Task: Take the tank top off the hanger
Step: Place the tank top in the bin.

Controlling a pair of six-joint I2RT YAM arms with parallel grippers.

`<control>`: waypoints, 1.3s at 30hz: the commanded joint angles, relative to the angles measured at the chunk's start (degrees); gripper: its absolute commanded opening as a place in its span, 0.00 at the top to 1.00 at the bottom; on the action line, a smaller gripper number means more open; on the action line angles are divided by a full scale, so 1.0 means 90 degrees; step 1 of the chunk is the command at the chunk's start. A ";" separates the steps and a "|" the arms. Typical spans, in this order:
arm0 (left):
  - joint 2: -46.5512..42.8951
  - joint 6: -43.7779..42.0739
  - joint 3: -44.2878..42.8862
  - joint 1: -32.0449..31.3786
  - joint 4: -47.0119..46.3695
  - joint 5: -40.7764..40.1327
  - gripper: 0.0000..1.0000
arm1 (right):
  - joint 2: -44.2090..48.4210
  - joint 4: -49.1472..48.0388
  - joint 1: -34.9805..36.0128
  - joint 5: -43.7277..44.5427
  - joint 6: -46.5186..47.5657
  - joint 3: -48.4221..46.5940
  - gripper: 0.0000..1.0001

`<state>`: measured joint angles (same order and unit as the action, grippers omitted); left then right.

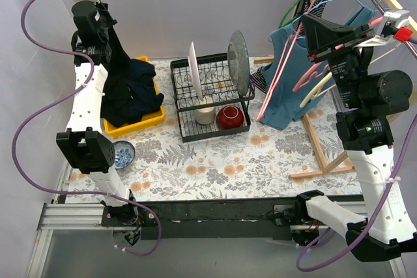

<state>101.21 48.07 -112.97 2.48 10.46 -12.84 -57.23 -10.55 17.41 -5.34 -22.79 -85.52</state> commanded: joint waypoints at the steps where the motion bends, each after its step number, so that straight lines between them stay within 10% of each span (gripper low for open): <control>1: -0.0640 0.1111 -0.0552 -0.0061 -0.0585 0.1676 1.00 | 0.0021 -0.0556 0.0019 -0.0031 -0.0270 0.0185 0.99; 21: -0.0688 0.1781 -0.1405 -0.0071 -0.0596 0.1244 1.00 | 0.0294 -0.0821 0.0019 -0.0178 -0.0320 0.0518 0.99; 27: -0.0874 0.0694 0.0090 0.0309 -0.0294 -0.0389 1.00 | 0.0587 -0.0732 0.0019 -0.0216 -0.0212 0.0643 0.99; 34: -0.1703 0.1991 0.3680 0.1072 -0.0815 0.0810 1.00 | 0.0734 -0.0839 0.0019 -0.0246 -0.0359 0.0965 0.99; 39: -0.1705 0.2490 0.5372 0.0994 -0.0675 -0.0113 1.00 | 0.0910 -0.0655 0.0009 0.0018 -0.0212 0.1084 0.99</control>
<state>89.62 65.67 -69.36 12.60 4.99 -9.28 -50.15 -14.98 17.41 -7.22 -25.28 -76.03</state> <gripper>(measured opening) 0.034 0.035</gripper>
